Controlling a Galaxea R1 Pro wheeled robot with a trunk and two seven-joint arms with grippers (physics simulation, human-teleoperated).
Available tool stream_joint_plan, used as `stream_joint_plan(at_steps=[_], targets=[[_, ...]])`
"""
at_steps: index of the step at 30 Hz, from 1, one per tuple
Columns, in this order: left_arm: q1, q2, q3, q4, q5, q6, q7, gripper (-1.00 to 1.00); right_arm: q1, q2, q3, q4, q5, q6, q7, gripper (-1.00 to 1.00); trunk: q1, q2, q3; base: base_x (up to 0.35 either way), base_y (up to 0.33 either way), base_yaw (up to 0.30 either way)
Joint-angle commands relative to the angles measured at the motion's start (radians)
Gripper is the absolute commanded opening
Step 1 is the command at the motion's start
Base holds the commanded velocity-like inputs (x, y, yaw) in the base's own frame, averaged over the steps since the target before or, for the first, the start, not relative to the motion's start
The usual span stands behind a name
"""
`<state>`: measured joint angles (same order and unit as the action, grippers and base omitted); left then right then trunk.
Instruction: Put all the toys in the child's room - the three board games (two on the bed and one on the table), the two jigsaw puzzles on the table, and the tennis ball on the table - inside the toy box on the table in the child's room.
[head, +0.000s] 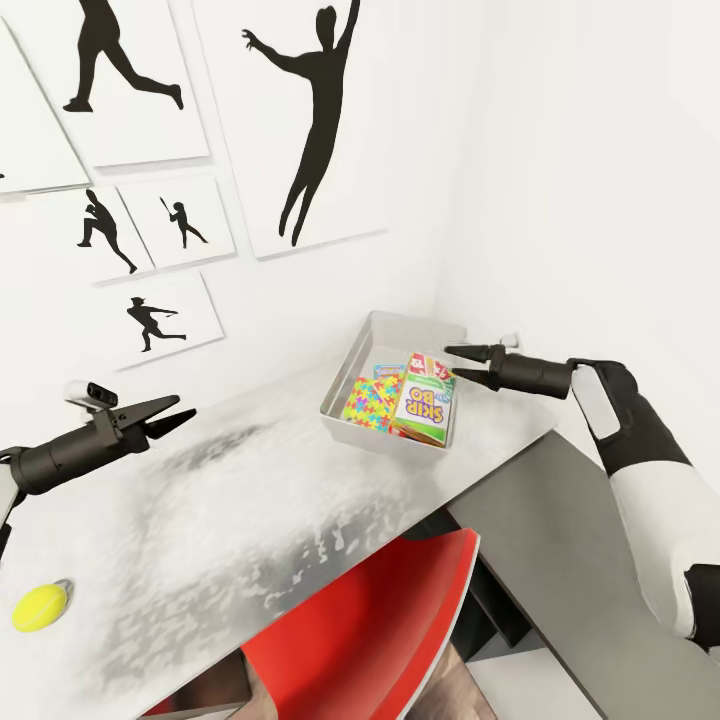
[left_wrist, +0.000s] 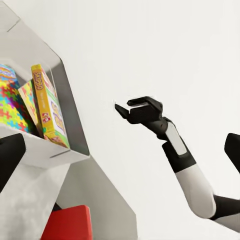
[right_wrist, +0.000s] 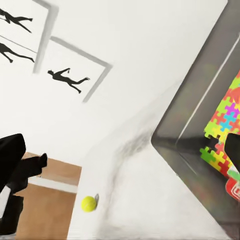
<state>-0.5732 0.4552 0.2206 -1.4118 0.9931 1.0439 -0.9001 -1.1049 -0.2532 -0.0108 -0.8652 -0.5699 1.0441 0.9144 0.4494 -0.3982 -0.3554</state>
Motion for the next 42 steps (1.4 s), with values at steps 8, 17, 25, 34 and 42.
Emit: stream_joint_plan(at_steps=[8,17,25,34,42], targets=[[0.031,0.015,0.051,-0.001,-0.007,0.003,-0.100,1.00,0.211,-0.095,-0.036,-0.140,0.003,-0.027,0.220,1.00,0.001,-0.002,0.000,0.000,0.000,0.000],[0.112,0.067,0.143,-0.005,-0.009,0.003,-0.211,1.00,0.487,-0.106,-0.181,-0.373,0.003,-0.074,0.352,1.00,0.001,-0.002,0.006,0.000,-0.002,0.000],[0.257,0.090,0.280,-0.005,-0.019,0.003,-0.369,1.00,0.718,-0.097,-0.322,-0.598,0.002,-0.098,0.468,1.00,0.001,-0.002,0.018,0.000,-0.028,0.000],[0.400,0.091,0.381,-0.014,-0.024,0.000,-0.471,1.00,0.836,-0.074,-0.410,-0.628,0.004,-0.195,0.604,1.00,0.001,-0.002,0.032,0.000,-0.002,0.000],[0.452,0.092,0.395,-0.017,-0.029,0.003,-0.481,1.00,0.862,-0.061,-0.482,-0.634,0.003,-0.214,0.635,1.00,0.001,-0.002,0.040,0.000,0.000,0.000]])
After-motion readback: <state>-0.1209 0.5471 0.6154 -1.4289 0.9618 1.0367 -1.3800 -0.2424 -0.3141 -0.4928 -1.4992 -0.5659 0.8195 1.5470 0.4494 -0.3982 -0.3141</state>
